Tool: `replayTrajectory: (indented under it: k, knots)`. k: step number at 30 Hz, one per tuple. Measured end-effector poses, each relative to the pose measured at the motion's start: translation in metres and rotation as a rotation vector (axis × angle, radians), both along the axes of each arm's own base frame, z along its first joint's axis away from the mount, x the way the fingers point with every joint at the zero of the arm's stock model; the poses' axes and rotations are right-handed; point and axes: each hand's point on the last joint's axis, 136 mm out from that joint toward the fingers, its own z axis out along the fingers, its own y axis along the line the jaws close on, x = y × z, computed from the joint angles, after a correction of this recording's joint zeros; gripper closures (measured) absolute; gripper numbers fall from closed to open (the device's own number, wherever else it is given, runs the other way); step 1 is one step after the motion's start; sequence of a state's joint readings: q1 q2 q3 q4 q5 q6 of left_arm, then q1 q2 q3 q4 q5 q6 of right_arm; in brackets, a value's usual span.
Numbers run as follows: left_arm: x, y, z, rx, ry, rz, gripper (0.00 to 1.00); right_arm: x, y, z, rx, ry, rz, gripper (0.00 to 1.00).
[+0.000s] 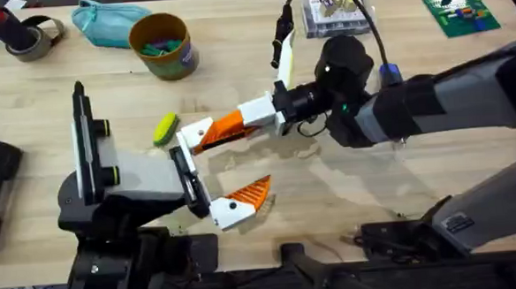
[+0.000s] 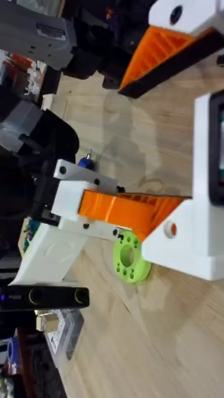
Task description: Pick up the gripper from the table and insert it into the empty holder that is missing its gripper. Then pick up a screw, insert it into the mounting hole, and use the screwdriver to tighten it. Finally, clean up the table by picking up the vegetable and placing it into the bucket.
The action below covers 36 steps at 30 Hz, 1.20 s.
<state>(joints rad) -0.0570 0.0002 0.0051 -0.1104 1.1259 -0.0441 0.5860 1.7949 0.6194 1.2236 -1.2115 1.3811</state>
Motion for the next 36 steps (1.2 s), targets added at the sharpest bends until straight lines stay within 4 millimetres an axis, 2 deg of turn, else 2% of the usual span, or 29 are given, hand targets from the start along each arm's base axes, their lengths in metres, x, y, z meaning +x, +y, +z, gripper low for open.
replayTrajectory:
  k: [24, 36]
  knots:
    - [0.0029, 0.0016, 0.0001, -0.003, 0.007, 0.019, 0.014, -0.0001, 0.0034, -0.0019, -0.011, 0.05, -0.035, 0.978]
    - [0.002, 0.0012, 0.0002, -0.003, 0.006, 0.013, 0.015, -0.0019, 0.0018, 0.0005, -0.025, 0.075, 0.023, 0.978]
